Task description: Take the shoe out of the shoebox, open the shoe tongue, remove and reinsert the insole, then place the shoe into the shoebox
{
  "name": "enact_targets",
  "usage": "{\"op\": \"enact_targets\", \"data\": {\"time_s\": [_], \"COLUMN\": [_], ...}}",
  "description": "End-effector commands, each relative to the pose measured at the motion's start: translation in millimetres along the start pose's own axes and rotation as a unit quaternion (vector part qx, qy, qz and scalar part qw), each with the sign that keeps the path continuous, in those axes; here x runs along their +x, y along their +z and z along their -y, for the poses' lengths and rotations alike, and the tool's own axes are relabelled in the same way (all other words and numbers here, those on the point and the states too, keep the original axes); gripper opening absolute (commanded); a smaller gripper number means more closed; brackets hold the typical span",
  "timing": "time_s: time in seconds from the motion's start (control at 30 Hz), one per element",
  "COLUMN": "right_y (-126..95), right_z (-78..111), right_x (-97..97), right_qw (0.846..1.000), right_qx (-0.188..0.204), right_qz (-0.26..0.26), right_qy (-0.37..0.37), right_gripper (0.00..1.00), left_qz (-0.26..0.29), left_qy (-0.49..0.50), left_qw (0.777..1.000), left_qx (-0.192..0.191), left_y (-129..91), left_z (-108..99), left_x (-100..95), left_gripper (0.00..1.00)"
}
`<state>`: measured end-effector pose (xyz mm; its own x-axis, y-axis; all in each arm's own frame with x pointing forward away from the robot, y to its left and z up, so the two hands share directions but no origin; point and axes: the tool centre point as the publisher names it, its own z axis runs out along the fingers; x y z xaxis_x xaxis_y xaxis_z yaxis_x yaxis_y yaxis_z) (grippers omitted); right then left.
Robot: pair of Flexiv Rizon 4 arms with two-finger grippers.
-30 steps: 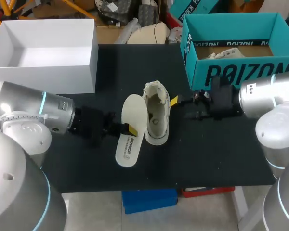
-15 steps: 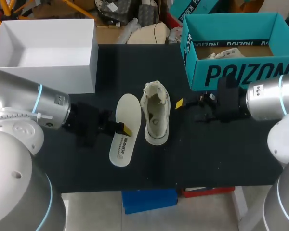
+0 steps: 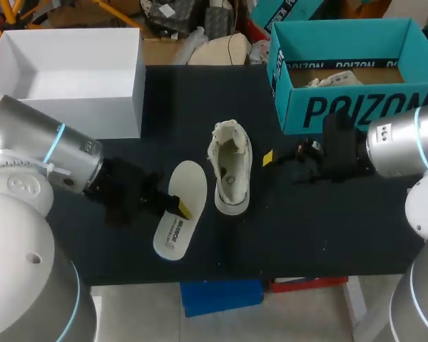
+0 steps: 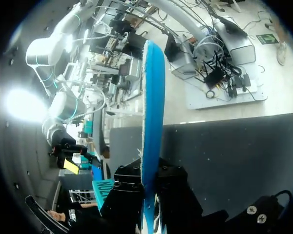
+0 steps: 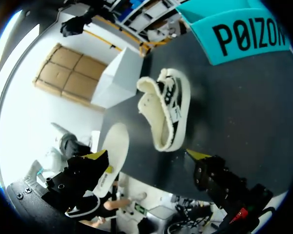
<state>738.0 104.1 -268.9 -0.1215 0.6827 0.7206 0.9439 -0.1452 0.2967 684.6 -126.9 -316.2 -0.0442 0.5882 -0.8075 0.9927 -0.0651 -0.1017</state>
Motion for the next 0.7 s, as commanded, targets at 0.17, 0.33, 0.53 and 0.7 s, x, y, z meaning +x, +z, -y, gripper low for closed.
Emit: {"op": "enact_targets", "data": {"time_s": [0.17,0.33,0.53,0.7], "right_y": [-32,-32,-32,-32], "right_z": [11.8,11.8,11.8,11.8], "right_x": [1.1,1.1,1.1,1.1], "right_qw": [0.999,0.999,0.999,0.999], "right_qx": [-0.019,-0.019,-0.019,-0.019], "right_qz": [0.038,0.038,0.038,0.038], "right_qy": [0.011,0.011,0.011,0.011], "right_gripper": [1.0,1.0,1.0,1.0], "left_qz": [-0.061,-0.054,-0.045,-0.046], "left_qy": [-0.042,-0.057,-0.066,-0.063], "left_qw": [0.996,0.993,0.991,0.99], "left_qx": [0.058,0.089,0.112,0.119], "left_y": [14,24,36,46], "left_z": [9,12,5,-10], "left_x": [-5.1,-6.5,-7.8,-13.2], "left_gripper": [0.0,0.0,0.0,0.0]}}
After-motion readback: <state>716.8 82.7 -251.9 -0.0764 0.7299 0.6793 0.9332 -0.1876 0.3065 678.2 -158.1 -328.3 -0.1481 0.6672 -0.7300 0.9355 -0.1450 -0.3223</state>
